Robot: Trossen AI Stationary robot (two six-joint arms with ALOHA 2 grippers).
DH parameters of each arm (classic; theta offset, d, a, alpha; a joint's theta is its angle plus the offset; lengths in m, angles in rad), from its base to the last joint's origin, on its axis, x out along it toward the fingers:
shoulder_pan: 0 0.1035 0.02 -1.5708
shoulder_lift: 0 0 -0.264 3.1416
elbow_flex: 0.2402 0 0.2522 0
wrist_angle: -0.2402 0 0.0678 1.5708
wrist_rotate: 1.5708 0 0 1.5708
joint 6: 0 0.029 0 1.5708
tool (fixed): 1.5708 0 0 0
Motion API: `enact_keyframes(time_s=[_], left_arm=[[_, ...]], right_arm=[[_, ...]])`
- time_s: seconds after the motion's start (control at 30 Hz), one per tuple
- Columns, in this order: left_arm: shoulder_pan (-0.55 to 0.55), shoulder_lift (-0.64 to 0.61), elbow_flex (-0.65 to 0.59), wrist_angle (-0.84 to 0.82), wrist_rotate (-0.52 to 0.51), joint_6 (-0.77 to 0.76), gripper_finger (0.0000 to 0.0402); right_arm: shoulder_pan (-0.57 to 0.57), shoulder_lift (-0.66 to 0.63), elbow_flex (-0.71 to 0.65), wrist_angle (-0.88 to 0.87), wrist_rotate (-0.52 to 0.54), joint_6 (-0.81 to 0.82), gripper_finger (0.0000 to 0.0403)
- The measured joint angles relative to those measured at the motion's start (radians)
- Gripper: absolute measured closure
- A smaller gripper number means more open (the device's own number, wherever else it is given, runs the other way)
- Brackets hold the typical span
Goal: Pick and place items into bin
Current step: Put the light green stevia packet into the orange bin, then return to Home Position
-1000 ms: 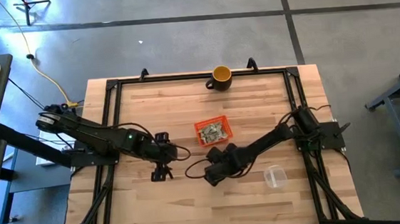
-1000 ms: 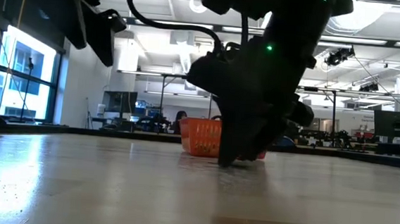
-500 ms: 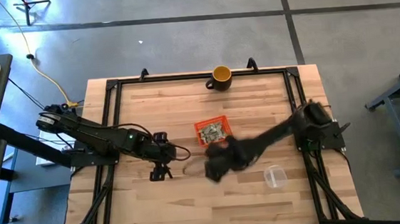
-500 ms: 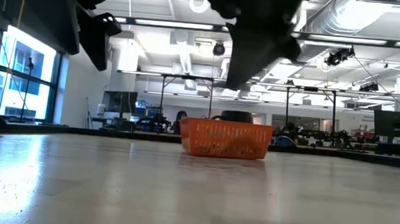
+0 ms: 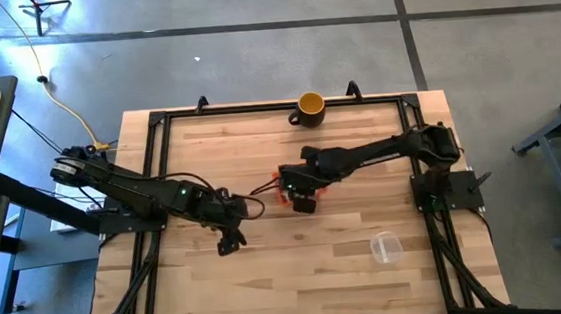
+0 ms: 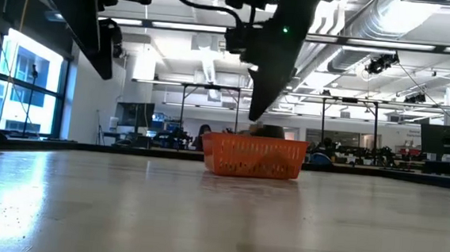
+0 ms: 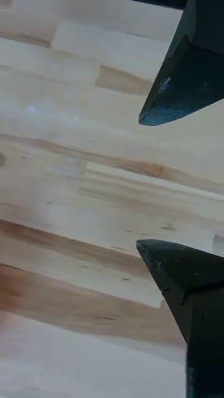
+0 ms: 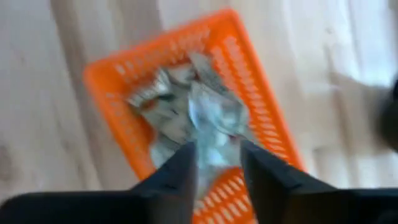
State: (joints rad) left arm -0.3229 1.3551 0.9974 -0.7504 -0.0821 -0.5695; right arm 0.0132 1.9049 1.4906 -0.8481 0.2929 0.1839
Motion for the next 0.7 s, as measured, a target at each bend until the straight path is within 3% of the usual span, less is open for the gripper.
enact_keyframes(time_s=[0.17,0.27,0.37,0.57,0.63,0.7], left_arm=[[0.001,0.0,0.0,0.033,-0.014,-0.035,0.0053],[0.012,0.001,0.013,0.037,-0.104,-0.084,0.0053],[0.024,0.0,0.04,0.066,-0.077,-0.274,0.0053],[0.06,-0.006,0.077,0.124,-0.062,-0.465,0.0053],[0.075,-0.014,0.093,0.148,-0.071,-0.4,0.0053],[0.072,-0.02,0.11,0.256,-0.048,-0.196,0.0053]], right_arm=[[0.014,-0.057,0.001,-0.036,0.041,-0.123,0.0203],[0.056,-0.143,0.003,-0.052,0.033,-0.14,0.0169],[0.092,-0.266,0.003,-0.092,0.034,-0.086,0.0156],[0.119,-0.546,0.005,-0.12,0.026,0.101,0.0155],[0.124,-0.632,0.005,-0.119,-0.026,0.257,0.0155],[0.134,-0.711,0.005,-0.102,-0.071,0.337,0.0155]])
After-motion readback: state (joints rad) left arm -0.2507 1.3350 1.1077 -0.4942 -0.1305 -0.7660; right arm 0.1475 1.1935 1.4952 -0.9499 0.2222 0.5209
